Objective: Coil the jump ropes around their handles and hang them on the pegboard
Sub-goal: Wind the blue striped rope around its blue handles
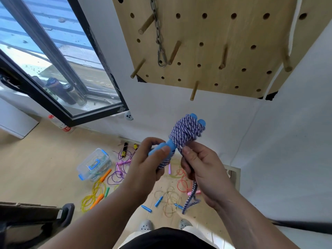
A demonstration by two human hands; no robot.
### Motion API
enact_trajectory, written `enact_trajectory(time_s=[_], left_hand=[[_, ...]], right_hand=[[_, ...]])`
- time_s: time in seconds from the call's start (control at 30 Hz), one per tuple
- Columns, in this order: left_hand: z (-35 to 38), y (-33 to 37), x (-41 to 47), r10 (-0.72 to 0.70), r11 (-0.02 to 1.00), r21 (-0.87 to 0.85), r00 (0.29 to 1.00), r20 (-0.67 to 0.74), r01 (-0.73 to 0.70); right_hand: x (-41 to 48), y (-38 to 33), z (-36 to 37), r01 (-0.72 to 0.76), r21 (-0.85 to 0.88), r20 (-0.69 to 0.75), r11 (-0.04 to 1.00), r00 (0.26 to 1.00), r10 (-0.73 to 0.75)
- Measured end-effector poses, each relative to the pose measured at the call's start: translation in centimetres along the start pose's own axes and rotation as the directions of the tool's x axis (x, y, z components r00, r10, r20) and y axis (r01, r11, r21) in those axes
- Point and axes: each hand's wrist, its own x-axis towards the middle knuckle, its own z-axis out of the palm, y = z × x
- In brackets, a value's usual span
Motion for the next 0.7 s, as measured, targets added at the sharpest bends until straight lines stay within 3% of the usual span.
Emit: enact_trajectory(time_s=[0.07,0.13,0.27,0.37,0.43,0.47,0.53,0.6,0.63,0.7], left_hand=[[-1.3,0.7,0.0,-0.164,0.969,-0.181,0.986,0.040,0.169],[-3.0,1.3,-0.1,-0.278,0.897,-0.301,0.943,0.184,0.324],[-5.1,1.6,-0.4,-0.395,0.674,-0.407,0.766,0.507,0.617],[-8.5,1.3,-0.1,-0.376,0.563,-0.429,0.681,0.628,0.706],[-10.5,1.6,0.4,-0.399,0.622,-0.371,0.687,0.607,0.689],[-11.4,1.6,0.8,-0.424,0.689,-0.318,0.718,0.552,0.651],[-12.9,0.9,1.4,-0.404,0.870,-0.168,0.865,0.296,0.464],[-14.5,-0.4,1.5,-0.104,0.993,0.057,0.994,0.036,0.102],[-15.3,-0.7,1.3,0.089,0.975,0.202,0.995,0.044,-0.096],[-16.7,-1.5,1.1,0.329,0.797,0.462,0.921,0.211,-0.390]], right_hand=[[0.4,0.5,0.8,-0.004,-0.036,-0.008,0.999,1.000,0.004],[0.6,1.2,2.1,0.001,-0.098,-0.039,0.995,0.999,-0.004],[0.7,0.9,4.4,0.101,-0.107,-0.015,0.989,0.995,-0.103],[1.0,0.9,7.4,0.059,-0.063,-0.035,0.996,0.997,-0.061],[1.3,1.3,9.4,0.041,-0.102,-0.050,0.994,0.998,-0.046],[1.4,1.6,10.5,0.038,-0.137,-0.075,0.990,0.996,-0.049],[1.5,2.3,12.4,0.013,-0.180,-0.170,0.984,0.984,-0.045],[1.8,2.7,14.1,-0.023,-0.224,-0.250,0.974,0.968,-0.034],[2.0,3.0,14.9,-0.044,-0.246,-0.284,0.968,0.958,-0.029],[2.4,3.2,16.5,-0.088,-0.269,-0.335,0.959,0.942,-0.008]])
